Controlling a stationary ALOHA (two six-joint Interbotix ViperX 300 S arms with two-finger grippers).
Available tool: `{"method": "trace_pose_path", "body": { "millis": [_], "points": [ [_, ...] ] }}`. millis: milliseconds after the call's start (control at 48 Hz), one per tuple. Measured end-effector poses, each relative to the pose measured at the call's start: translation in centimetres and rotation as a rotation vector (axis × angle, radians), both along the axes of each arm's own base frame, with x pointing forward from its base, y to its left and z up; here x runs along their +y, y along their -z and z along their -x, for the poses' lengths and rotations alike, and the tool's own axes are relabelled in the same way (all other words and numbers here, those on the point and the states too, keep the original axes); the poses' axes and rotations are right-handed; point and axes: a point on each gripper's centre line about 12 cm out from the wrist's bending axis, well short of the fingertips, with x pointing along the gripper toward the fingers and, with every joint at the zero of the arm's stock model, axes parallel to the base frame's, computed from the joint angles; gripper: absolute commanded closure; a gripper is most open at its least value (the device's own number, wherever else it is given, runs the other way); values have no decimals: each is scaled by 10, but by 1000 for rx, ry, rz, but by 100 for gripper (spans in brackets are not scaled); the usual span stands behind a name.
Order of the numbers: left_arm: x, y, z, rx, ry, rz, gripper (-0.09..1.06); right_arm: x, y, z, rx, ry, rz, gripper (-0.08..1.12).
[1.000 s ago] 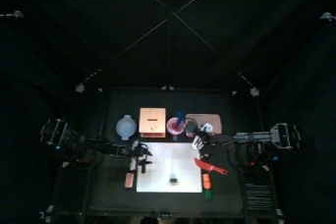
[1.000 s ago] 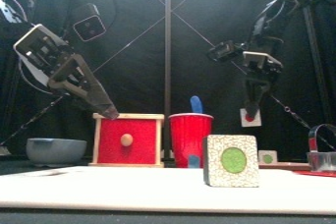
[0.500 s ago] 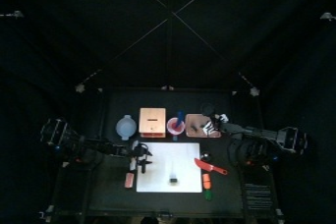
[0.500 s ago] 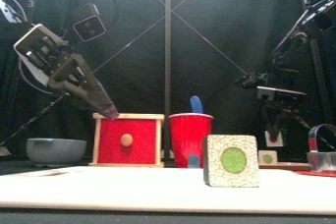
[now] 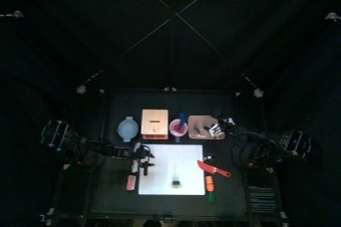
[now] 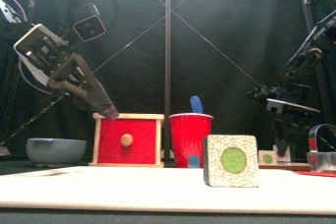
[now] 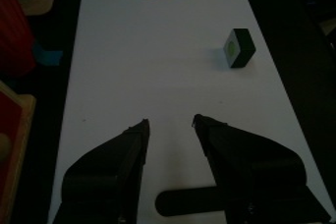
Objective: Place sushi on board then cut the sushi with the knife then place the pieces on the plate
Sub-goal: Place the 4 sushi pieces on the plate
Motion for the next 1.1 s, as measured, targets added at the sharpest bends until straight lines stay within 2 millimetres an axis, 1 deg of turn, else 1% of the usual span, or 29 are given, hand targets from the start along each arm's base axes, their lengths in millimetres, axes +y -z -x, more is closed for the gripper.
{"method": "trace_pose_path", "body": {
  "millis": [125, 188, 229, 333, 438, 458, 562, 625, 688, 750, 792, 917, 1000, 1104],
  "points": [
    [0, 0, 0, 0, 0, 0, 17, 0, 0, 0, -9, 3, -1, 20],
    [0, 0, 0, 0, 1, -1, 17, 0, 0, -1, -12, 1, 0, 15],
    [0, 0, 0, 0, -1, 1, 17, 0, 0, -1, -14, 2, 0, 14],
    [0, 0, 0, 0, 0, 0, 17, -1, -4, -4, -18, -1, 4, 13],
    [0, 0, 0, 2, 0, 0, 17, 1, -23, -13, -58, -7, 24, 14],
    [0, 0, 0, 2, 0, 0, 17, 1, -23, -13, -58, -7, 24, 14],
    [0, 0, 0, 0, 0, 0, 17, 16, -53, -34, -132, -87, 57, 14],
    [0, 0, 0, 2, 0, 0, 17, 32, -67, -49, -177, -162, 69, 14],
    [0, 0, 0, 0, 1, -1, 17, 53, -79, -66, -217, -253, 70, 14],
    [0, 0, 0, 2, 0, 0, 17, 76, -87, -81, -243, -354, 73, 14],
    [0, 0, 0, 0, 1, -1, 17, 91, -89, -90, -253, -417, 71, 14],
    [0, 0, 0, 2, 2, 0, 17, 139, -87, -117, -245, -599, 62, 14],
    [0, 0, 0, 2, 0, 0, 17, 171, -80, -136, -218, -706, 54, 14],
    [0, 0, 0, 5, 0, 0, 17, 206, -72, -156, -194, -799, 44, 14]
  ]
}}
